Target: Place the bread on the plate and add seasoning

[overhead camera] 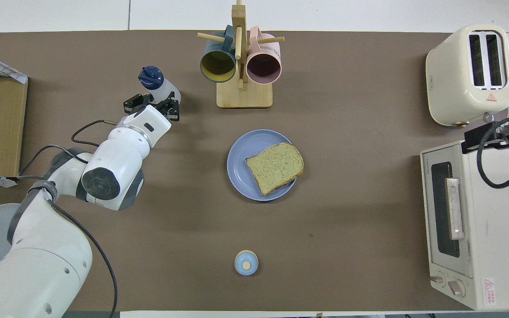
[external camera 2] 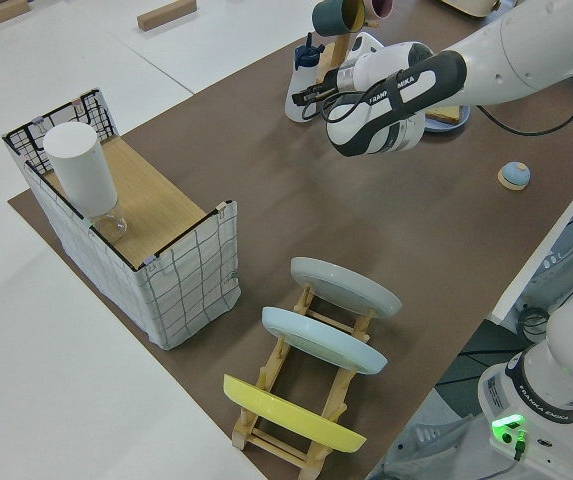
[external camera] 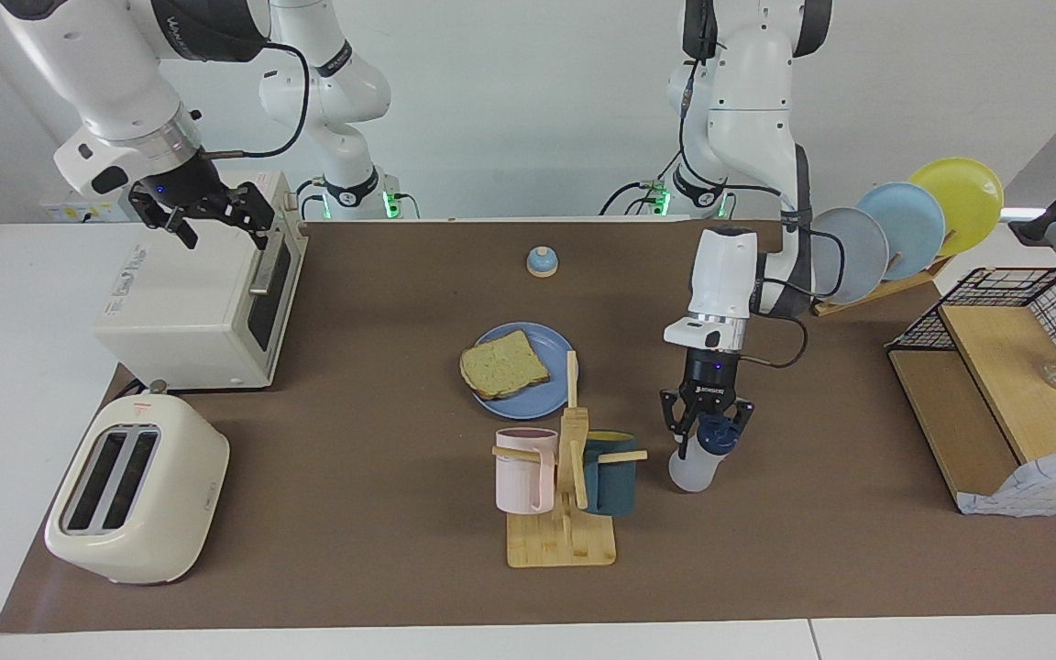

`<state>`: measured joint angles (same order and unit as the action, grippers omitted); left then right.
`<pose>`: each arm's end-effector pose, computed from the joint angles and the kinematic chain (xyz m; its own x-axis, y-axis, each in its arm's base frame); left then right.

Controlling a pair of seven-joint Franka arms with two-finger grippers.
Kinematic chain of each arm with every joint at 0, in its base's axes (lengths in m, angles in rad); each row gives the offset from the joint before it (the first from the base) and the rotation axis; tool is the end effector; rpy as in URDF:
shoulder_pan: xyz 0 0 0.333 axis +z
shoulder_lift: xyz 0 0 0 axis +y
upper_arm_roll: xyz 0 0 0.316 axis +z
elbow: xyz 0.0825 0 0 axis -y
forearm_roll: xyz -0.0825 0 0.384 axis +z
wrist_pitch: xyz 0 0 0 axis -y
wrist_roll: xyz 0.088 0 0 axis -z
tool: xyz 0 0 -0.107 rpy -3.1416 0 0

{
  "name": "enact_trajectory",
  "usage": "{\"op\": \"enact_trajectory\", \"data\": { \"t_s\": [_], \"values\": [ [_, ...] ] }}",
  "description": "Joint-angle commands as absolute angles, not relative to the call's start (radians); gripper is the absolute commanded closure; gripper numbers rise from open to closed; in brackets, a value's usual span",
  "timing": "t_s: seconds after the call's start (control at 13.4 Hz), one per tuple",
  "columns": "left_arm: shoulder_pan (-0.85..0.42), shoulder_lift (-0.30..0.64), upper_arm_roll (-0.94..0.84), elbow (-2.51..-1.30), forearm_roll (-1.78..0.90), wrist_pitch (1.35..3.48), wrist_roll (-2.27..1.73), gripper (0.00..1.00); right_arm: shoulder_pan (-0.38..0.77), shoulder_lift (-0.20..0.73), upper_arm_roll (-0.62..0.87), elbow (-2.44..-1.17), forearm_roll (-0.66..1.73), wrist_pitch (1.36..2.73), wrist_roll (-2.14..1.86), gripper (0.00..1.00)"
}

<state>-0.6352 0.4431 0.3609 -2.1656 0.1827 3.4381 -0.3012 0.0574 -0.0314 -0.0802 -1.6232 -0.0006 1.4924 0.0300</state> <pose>0.5804 -0.2005 0.2986 0.6327 -0.1875 0.7514 -0.2599 -0.9654 -0.0221 0.5350 -0.0129 0.6106 0.9937 -0.0524 -0.0993 -0.0526 -0.9986 0.0011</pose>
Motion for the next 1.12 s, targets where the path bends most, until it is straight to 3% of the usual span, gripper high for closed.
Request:
{"op": "enact_trajectory", "data": {
  "t_s": [0.0, 0.74, 0.82, 0.89, 0.97, 1.04],
  "values": [
    [-0.627, 0.498, 0.370, -2.149, 0.173, 3.504, -0.268, 1.00, 0.049, -0.044, -0.075, -1.641, -0.005, 1.499, 0.003, 0.00],
    [-0.621, 0.552, 0.403, -2.085, 0.215, 3.505, -0.268, 1.00, 0.048, -0.044, -0.075, -1.641, -0.005, 1.499, 0.003, 0.00],
    [-0.620, 0.552, 0.405, -2.086, 0.224, 3.505, -0.268, 0.85, 0.048, -0.044, -0.075, -1.641, -0.005, 1.499, 0.003, 0.00],
    [-0.614, 0.551, 0.406, -2.088, 0.227, 3.505, -0.268, 0.63, 0.048, -0.044, -0.075, -1.641, -0.005, 1.499, 0.003, 0.00],
    [-0.608, 0.549, 0.407, -2.091, 0.232, 3.505, -0.268, 0.15, 0.048, -0.044, -0.075, -1.641, -0.005, 1.499, 0.003, 0.00],
    [-0.600, 0.546, 0.405, -2.098, 0.235, 3.505, -0.267, 0.00, 0.048, -0.044, -0.075, -1.641, -0.005, 1.499, 0.003, 0.00]
  ]
}}
